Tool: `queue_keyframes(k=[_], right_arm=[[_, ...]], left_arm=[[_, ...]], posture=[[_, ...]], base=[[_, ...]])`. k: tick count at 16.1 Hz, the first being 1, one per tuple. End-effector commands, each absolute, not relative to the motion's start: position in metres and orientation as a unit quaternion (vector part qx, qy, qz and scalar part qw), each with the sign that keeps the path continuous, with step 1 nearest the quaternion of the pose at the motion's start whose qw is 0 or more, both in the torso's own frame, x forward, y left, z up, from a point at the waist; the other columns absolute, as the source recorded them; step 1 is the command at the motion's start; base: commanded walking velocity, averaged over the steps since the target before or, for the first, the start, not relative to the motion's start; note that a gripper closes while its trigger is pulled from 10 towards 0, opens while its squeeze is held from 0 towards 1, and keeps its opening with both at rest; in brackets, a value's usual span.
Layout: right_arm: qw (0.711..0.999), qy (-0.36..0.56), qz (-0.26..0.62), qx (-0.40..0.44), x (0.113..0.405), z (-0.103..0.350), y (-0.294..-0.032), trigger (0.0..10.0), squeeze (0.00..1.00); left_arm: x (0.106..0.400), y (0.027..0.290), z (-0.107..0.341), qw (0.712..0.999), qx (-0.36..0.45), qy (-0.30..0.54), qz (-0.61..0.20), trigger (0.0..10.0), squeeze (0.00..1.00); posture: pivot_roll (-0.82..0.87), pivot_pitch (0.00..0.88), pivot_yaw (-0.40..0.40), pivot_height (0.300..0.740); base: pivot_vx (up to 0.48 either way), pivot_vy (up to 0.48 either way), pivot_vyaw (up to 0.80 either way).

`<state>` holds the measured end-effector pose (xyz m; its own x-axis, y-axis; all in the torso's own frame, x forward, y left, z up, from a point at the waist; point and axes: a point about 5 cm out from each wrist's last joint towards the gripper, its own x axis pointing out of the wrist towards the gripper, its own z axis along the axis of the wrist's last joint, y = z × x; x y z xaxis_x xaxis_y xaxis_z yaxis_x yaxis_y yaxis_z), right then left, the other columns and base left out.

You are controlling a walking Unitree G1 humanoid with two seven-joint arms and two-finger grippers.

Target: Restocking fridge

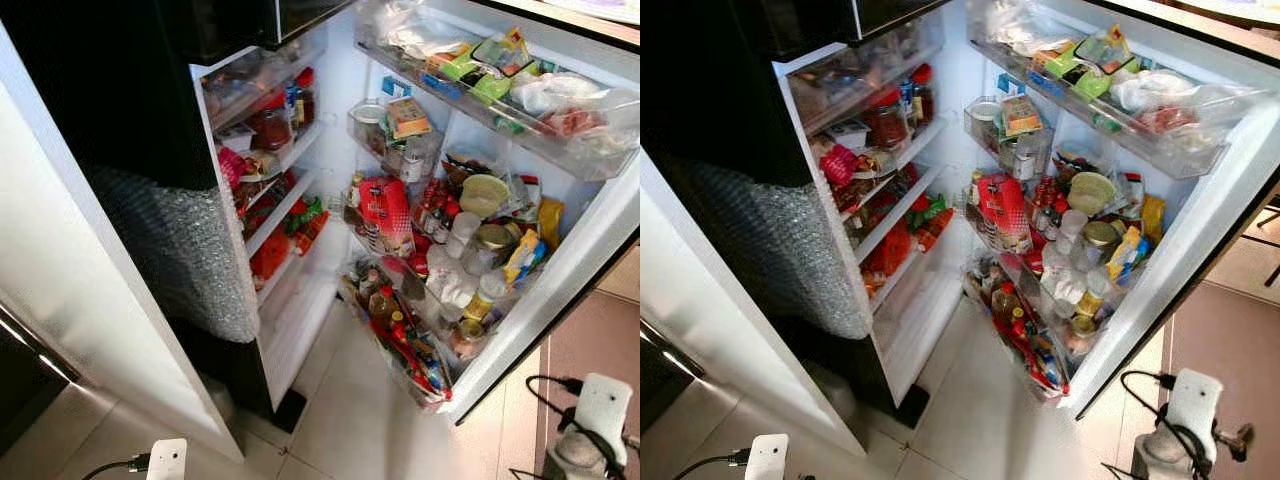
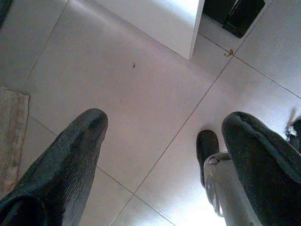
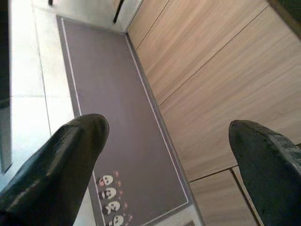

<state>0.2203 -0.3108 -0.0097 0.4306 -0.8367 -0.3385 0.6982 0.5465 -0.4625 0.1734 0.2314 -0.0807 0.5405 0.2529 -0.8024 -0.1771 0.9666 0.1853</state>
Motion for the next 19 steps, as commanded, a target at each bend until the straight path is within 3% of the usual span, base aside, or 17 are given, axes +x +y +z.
queue_keyframes(k=[1,15,19], right_arm=[[0.831,0.256,-0.479,-0.122,0.223,-0.003,-0.318,10.0,0.0],[0.851,0.154,-0.498,-0.067,0.25,0.038,-0.341,10.0,0.0],[0.886,0.141,-0.441,-0.029,0.262,0.047,-0.343,10.0,0.0]], left_arm=[[0.17,0.232,-0.082,0.873,0.041,0.471,0.125,10.0,0.0],[0.171,0.233,-0.082,0.874,0.045,0.468,0.12,10.0,0.0],[0.17,0.232,-0.082,0.874,0.05,0.471,0.111,10.0,0.0]], posture=[[-0.08,0.0,-0.017,0.74],[-0.08,0.0,-0.012,0.74],[-0.08,0.0,-0.01,0.74]], base=[[0.0,0.0,0.0],[0.0,0.0,0.0],[0.0,0.0,0.0]])
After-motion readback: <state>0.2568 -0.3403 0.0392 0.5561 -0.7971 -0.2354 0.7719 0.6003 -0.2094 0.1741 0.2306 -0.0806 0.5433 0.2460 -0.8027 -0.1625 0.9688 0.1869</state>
